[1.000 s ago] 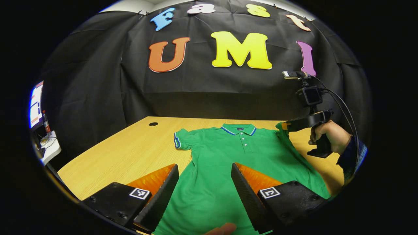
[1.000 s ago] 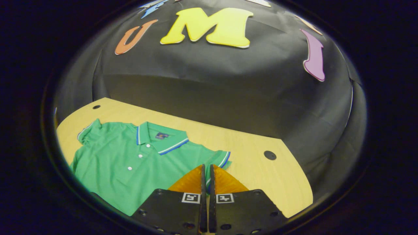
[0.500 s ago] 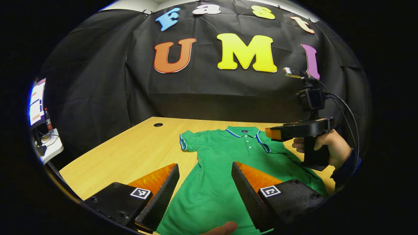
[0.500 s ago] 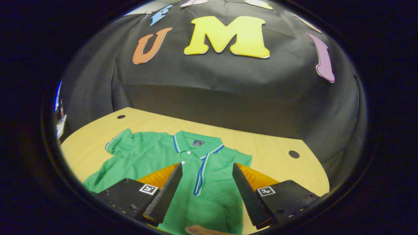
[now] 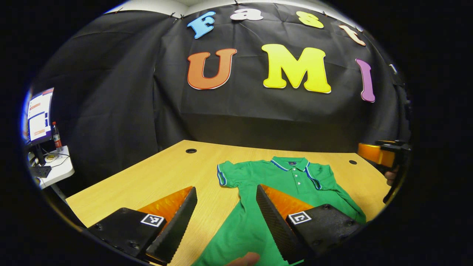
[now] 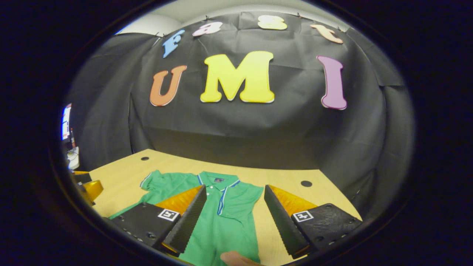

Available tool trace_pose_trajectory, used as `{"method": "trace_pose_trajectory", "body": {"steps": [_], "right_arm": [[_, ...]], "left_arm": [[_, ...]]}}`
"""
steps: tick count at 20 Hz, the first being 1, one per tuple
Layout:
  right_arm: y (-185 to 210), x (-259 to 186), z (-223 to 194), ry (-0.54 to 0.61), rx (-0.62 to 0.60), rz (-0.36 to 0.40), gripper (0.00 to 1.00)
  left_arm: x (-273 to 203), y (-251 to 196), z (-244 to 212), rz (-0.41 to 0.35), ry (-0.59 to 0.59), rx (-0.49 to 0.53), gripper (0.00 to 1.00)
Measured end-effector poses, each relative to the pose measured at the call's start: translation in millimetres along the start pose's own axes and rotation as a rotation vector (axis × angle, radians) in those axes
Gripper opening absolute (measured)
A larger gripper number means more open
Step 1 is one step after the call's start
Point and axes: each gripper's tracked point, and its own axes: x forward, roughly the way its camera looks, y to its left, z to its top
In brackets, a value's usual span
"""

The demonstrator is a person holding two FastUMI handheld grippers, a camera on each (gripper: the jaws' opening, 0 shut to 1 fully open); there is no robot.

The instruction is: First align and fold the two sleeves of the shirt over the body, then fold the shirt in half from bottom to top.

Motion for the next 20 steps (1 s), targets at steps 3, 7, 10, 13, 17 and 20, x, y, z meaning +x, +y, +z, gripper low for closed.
{"method": "trace_pose_trajectory", "body": {"steps": [3,7,10,13,17,20], "right_arm": [[-15,-53,11,-0.064,-0.034,-0.018,0.94],[-14,-112,9,-0.125,-0.008,0.048,0.95],[-22,-131,-3,-0.132,-0.003,0.045,0.97],[-23,-127,-20,-0.098,-0.016,0.037,0.95],[-17,-112,-42,-0.049,-0.029,0.064,0.95],[-14,-106,-52,-0.02,-0.037,0.083,0.95]], "left_arm": [[30,7,19,0.015,-0.009,0.021,1.0],[83,13,16,0.003,0.084,-0.038,1.0],[121,25,7,0.02,0.162,-0.079,1.0],[157,29,-11,0.031,0.24,-0.062,1.0],[199,30,-23,0.022,0.304,-0.131,1.0],[216,34,-43,0.024,0.355,-0.103,1.0]]}}
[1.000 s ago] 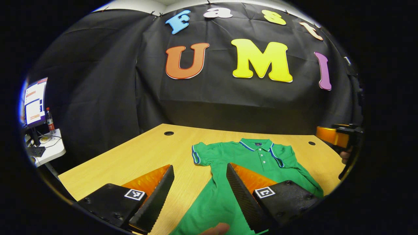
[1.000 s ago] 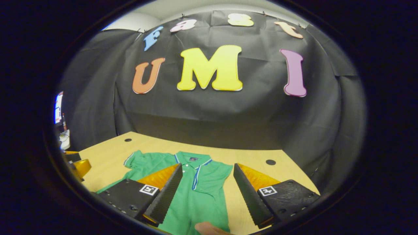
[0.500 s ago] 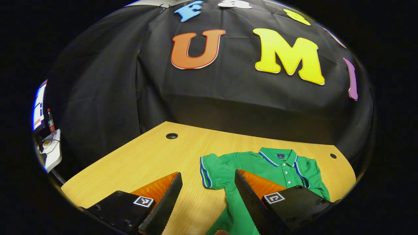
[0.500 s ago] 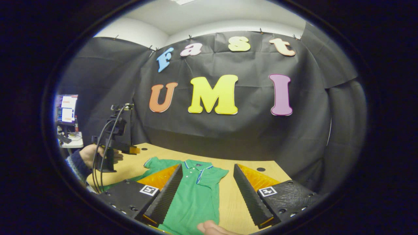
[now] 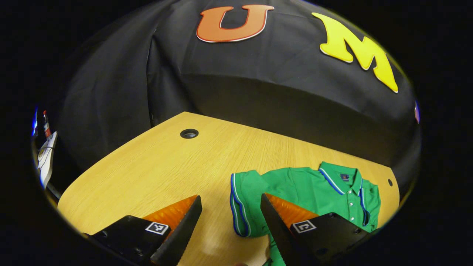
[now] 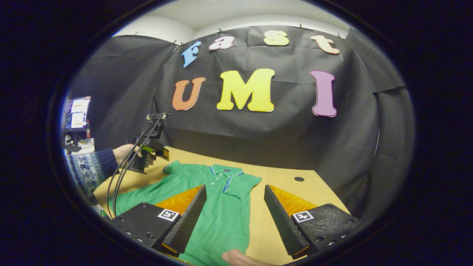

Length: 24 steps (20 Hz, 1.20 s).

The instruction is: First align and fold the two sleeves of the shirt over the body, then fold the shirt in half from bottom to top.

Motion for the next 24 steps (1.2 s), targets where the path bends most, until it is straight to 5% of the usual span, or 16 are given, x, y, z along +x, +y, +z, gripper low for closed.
{"method": "trace_pose_trajectory", "body": {"steps": [8,10,11,12,13,14,15,16,18,24], "right_arm": [[-5,8,-8,0.014,0.025,-0.004,0.95],[-5,8,-4,-0.007,0.032,-0.003,0.94],[-7,9,-1,-0.023,0.042,-0.009,0.95],[-9,8,2,-0.035,0.049,-0.014,0.95],[-10,7,4,-0.047,0.058,-0.015,0.95],[-11,6,6,-0.055,0.069,-0.011,0.95],[-12,5,6,-0.059,0.079,-0.01,0.94],[-14,4,8,-0.062,0.083,-0.013,0.95],[-18,4,7,-0.064,0.082,-0.022,0.95],[-26,5,7,-0.066,0.086,-0.033,0.95]], "left_arm": [[22,-18,-31,-0.08,0.093,-0.032,1.0],[25,-20,-30,-0.08,0.082,-0.04,0.88],[26,-20,-29,-0.076,0.085,-0.043,0.91],[29,-17,-30,-0.067,0.089,-0.028,0.72],[30,-15,-32,-0.059,0.094,-0.008,0.72],[32,-15,-31,-0.055,0.095,0.008,0.34],[33,-18,-32,-0.065,0.101,0.017,0.57],[32,-20,-32,-0.07,0.11,0.018,0.22],[29,-23,-34,-0.063,0.125,0.034,0.1],[14,-46,-3,-0.045,0.049,0.127,0.06]]}}
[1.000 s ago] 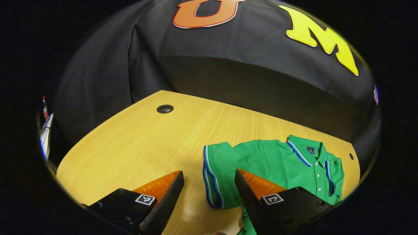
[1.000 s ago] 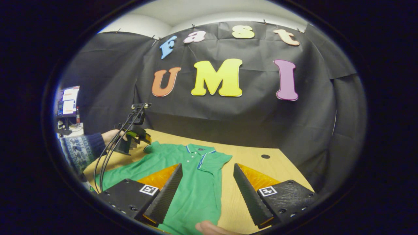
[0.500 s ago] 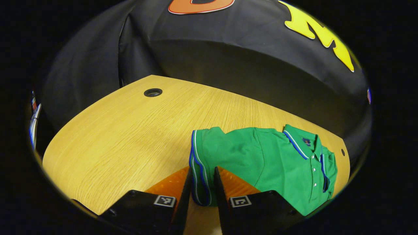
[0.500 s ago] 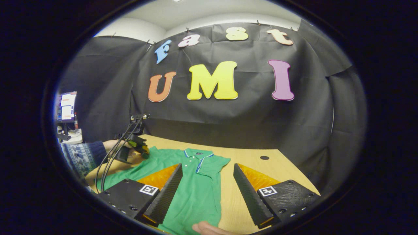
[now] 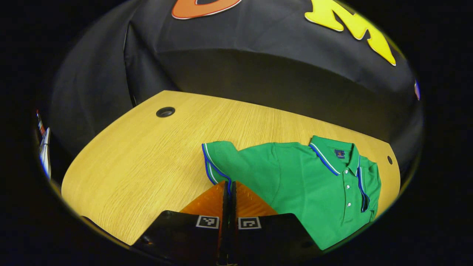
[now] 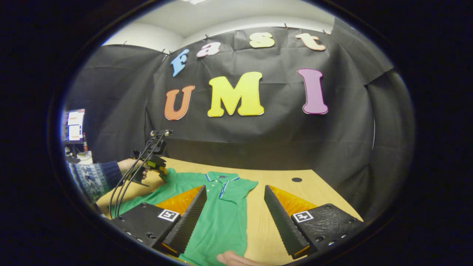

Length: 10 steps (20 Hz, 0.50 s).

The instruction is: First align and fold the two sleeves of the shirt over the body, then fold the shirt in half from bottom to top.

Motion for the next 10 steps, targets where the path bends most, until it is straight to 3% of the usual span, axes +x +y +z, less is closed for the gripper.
{"method": "trace_pose_trajectory", "body": {"steps": [3,10], "right_arm": [[-7,0,0,-0.001,0.005,-0.014,0.95],[-19,6,-5,0.014,0.013,-0.051,0.95]], "left_arm": [[-5,-20,12,0.015,-0.025,0.058,0.06],[-1,-93,1,-0.075,0.009,0.1,0.07]]}}
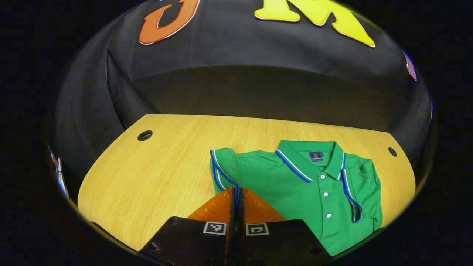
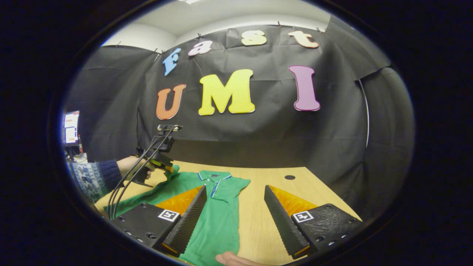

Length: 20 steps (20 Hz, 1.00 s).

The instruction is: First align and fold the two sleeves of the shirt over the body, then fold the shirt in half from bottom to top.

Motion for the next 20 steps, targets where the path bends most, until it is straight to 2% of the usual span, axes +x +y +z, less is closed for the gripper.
{"method": "trace_pose_trajectory", "body": {"steps": [2,3,4,5,6,7,8,9,13,16,20], "right_arm": [[-4,0,1,-0.005,-0.006,-0.008,0.95],[-5,1,0,-0.004,-0.005,-0.012,0.95],[-7,1,-1,0.0,-0.002,-0.016,0.97],[-7,2,-2,0.006,0.001,-0.019,0.97],[-8,2,-4,0.012,0.003,-0.023,0.95],[-9,2,-5,0.018,0.003,-0.029,0.95],[-10,1,-3,0.021,0.0,-0.039,0.95],[-10,-1,0,0.016,-0.003,-0.048,0.95],[6,-17,15,-0.01,0.015,-0.029,0.96],[10,-29,27,-0.028,0.018,-0.039,0.95],[21,-52,43,-0.051,0.056,-0.03,0.95]], "left_arm": [[0,-14,-4,-0.018,0.02,0.007,0.1],[-3,-23,-5,-0.049,0.023,0.007,0.16],[-6,-34,-3,-0.087,0.019,-0.006,0.32],[-10,-42,-2,-0.113,0.015,-0.022,0.39],[-18,-47,2,-0.127,0.009,-0.033,0.36],[-25,-48,5,-0.133,0.004,-0.04,0.67],[-33,-48,8,-0.132,-0.006,-0.041,0.92],[-42,-46,11,-0.124,-0.019,-0.037,1.0],[-87,-35,20,-0.104,-0.119,-0.01,1.0],[-132,-31,15,-0.128,-0.184,-0.014,1.0],[-203,-2,12,-0.109,-0.337,-0.007,1.0]]}}
